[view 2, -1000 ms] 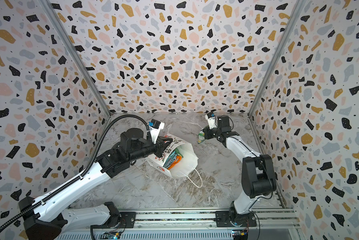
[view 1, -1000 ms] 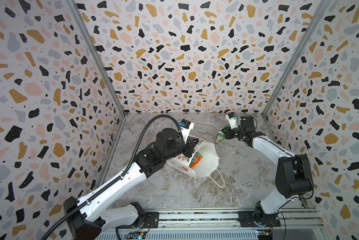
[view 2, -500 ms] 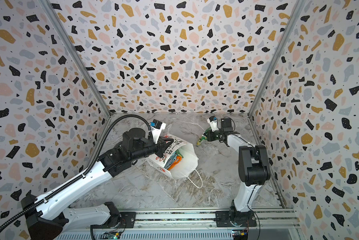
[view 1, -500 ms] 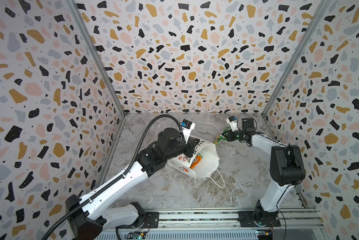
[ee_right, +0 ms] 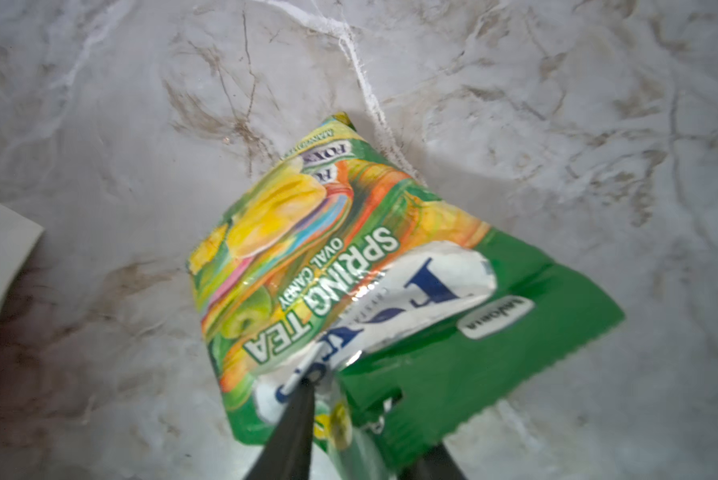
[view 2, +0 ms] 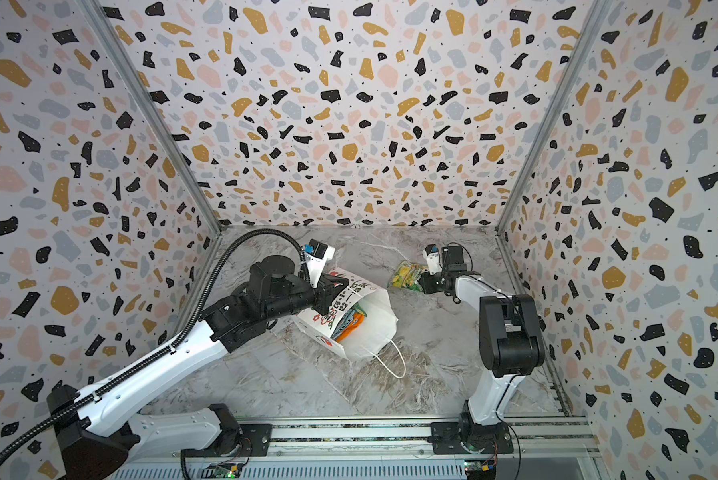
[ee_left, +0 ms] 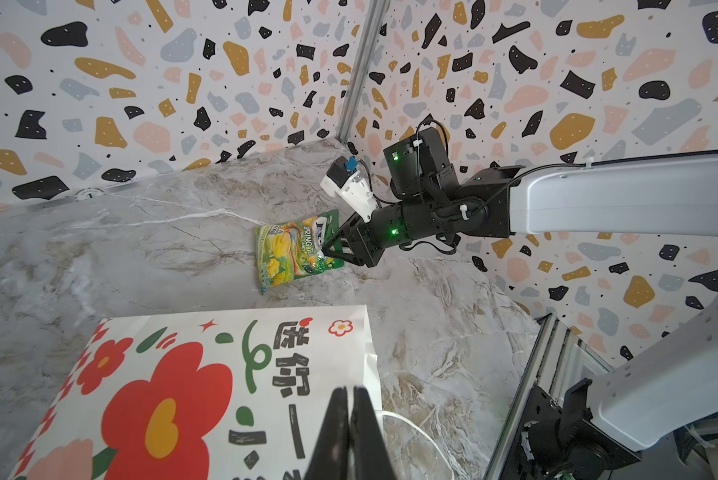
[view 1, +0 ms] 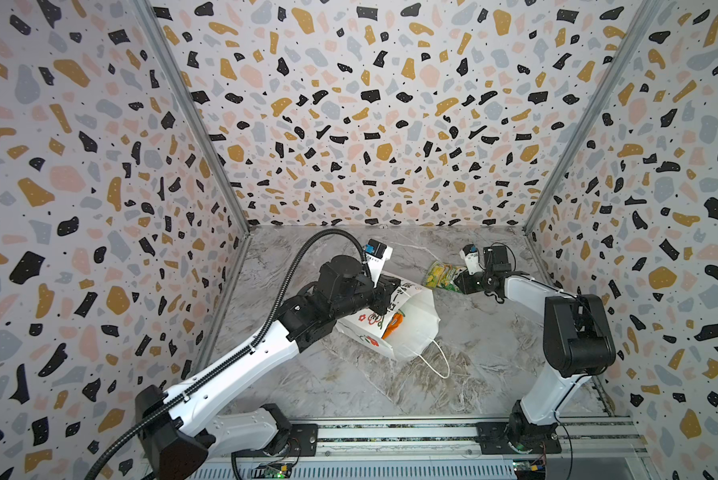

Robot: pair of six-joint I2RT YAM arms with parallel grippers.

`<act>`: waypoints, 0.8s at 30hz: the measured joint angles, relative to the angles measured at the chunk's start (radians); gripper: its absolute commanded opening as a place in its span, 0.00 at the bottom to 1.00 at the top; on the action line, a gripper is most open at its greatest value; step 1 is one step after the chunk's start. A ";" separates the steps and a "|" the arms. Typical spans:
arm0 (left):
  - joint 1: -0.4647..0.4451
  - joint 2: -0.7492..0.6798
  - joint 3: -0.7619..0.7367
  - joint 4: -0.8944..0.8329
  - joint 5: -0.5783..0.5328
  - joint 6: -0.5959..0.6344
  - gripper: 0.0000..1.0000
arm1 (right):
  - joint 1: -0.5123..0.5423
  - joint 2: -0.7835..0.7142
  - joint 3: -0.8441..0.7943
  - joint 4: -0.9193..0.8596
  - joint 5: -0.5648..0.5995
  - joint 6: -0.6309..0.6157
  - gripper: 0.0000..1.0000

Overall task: Take the snacks out of the paper bag
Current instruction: 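Carry the green packet away from the bag and release it on the table, then move the open right gripper back to the bag opening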

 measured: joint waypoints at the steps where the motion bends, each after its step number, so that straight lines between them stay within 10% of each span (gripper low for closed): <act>1: 0.000 0.000 0.000 0.000 0.002 0.000 0.00 | -0.001 -0.001 0.000 0.005 0.024 0.005 0.47; 10: 0.000 0.000 0.000 0.000 0.009 0.001 0.00 | -0.003 -0.238 -0.144 0.099 0.087 0.092 0.52; 24: 0.000 0.000 0.000 0.002 -0.005 0.001 0.00 | 0.093 -0.703 -0.449 0.318 -0.361 0.244 0.52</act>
